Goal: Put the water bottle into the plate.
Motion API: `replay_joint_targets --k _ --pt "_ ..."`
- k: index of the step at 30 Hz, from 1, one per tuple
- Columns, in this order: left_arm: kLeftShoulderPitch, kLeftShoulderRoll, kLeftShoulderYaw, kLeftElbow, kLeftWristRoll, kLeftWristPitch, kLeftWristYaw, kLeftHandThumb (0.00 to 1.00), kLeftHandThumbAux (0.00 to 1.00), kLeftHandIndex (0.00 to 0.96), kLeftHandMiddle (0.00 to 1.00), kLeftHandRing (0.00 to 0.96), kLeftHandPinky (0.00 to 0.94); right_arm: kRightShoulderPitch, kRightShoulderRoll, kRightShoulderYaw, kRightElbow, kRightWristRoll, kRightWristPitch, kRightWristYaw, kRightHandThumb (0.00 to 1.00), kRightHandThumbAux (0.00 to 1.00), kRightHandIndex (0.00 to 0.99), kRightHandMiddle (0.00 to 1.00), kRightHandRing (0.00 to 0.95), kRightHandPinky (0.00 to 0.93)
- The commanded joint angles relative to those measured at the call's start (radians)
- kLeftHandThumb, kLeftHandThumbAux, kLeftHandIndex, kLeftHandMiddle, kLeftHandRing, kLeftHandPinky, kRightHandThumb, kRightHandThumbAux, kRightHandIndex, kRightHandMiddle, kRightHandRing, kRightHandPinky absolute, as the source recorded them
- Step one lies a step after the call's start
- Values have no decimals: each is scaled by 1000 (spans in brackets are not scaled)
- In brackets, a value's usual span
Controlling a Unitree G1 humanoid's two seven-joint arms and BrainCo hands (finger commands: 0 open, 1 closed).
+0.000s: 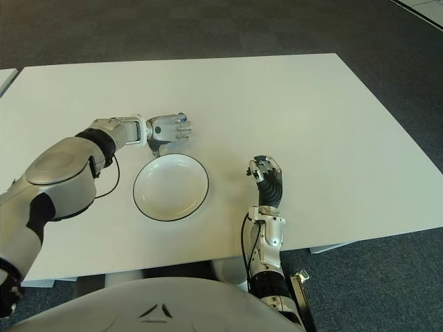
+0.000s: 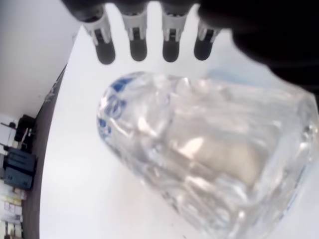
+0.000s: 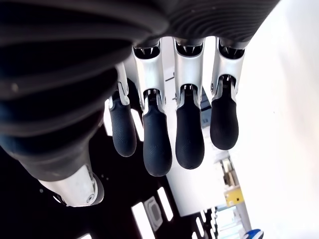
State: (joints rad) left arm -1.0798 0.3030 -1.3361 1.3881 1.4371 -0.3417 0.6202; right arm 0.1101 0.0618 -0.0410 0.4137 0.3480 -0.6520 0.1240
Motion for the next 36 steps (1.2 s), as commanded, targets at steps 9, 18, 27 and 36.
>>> replay_joint_targets --k 9,18,27,36 --pt "58 21 106 13 -111 -13 -90 485 423 0 28 15 88 48 84 0 -19 23 17 9 697 731 435 641 618 607" --pt "52 32 253 7 -248 -6 -120 461 398 0 2 1 66 48 83 0 -21 16 30 -2 698 731 435 647 623 612" --pt "53 25 407 -4 -382 36 -114 422 359 0 0 0 66 46 75 4 -25 10 51 -4 699 730 436 648 624 611" --pt "65 22 516 -20 -474 42 -84 399 334 0 0 0 48 39 71 8 -24 5 63 1 699 729 436 647 622 612"
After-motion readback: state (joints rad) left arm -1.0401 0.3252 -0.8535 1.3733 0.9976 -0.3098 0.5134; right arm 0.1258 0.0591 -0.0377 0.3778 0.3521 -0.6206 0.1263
